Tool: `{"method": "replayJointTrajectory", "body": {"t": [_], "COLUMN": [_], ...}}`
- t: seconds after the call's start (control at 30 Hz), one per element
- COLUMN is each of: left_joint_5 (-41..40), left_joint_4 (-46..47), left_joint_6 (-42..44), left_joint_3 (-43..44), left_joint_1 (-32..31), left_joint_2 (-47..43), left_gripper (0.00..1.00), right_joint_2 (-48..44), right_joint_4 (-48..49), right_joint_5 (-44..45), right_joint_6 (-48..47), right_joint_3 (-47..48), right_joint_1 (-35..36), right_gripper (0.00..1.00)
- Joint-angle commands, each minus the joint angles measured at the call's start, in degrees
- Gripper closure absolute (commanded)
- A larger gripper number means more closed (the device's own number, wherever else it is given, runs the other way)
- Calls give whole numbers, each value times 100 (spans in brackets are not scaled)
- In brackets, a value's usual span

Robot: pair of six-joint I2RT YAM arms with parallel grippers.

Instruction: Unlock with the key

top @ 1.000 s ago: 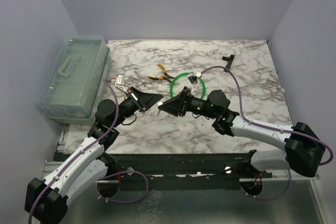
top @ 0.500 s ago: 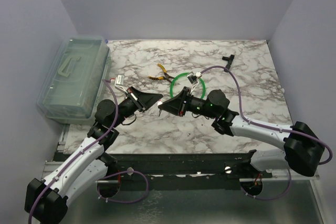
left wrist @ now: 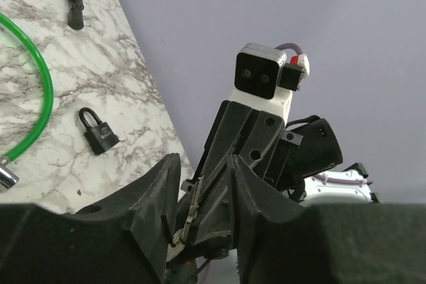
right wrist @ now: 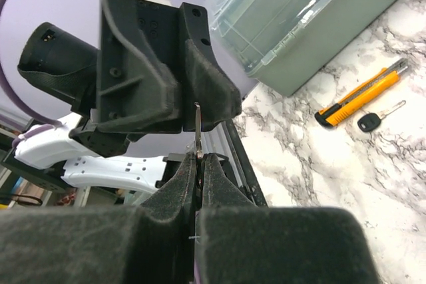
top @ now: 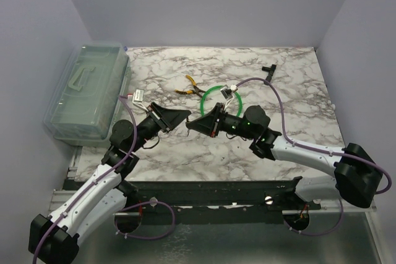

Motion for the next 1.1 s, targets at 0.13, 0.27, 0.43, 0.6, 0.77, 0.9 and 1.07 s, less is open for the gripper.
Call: {"method": "replayJointTrajectory", "body": {"t": [0.13,0.27,0.43,0.6,0.77,0.9,1.07], "left_joint_5": [-348,-714,-941,-823,-671,-933,-1379], "left_joint_4": [-792,-1901,-3140,-3680,-4114,-4398,-4799], "left_joint_6": [471,983,1496,1731,1851,1882,1903], "left_joint_3": [157,571,1211,1735,2376,2911,3725], "left_joint_1": [-37,-30,-32,-39,-112,-421,-938], "left_joint_2": [-314,-360,125,1088,2416,3399,4527], "left_gripper": [27,23,24,27,32,36,39], "right_joint_2": [-588,-932,-1199,-1489,-1422,-1437,-1660], "right_joint_4": [-1345,-2336,-3588,-4101,-4332,-4246,-4525], "right_joint_5": [599,945,887,276,-735,-1047,-923], "right_joint_6": [-222,-288,-398,-389,-290,-229,-433], "right_joint_3": [-2,-89,-116,-451,-907,-1265,-1374], "right_joint_1": [-2,-72,-472,-1151,-1942,-2119,-2138], "right_gripper": [99,100,100,100,100,100,100]}}
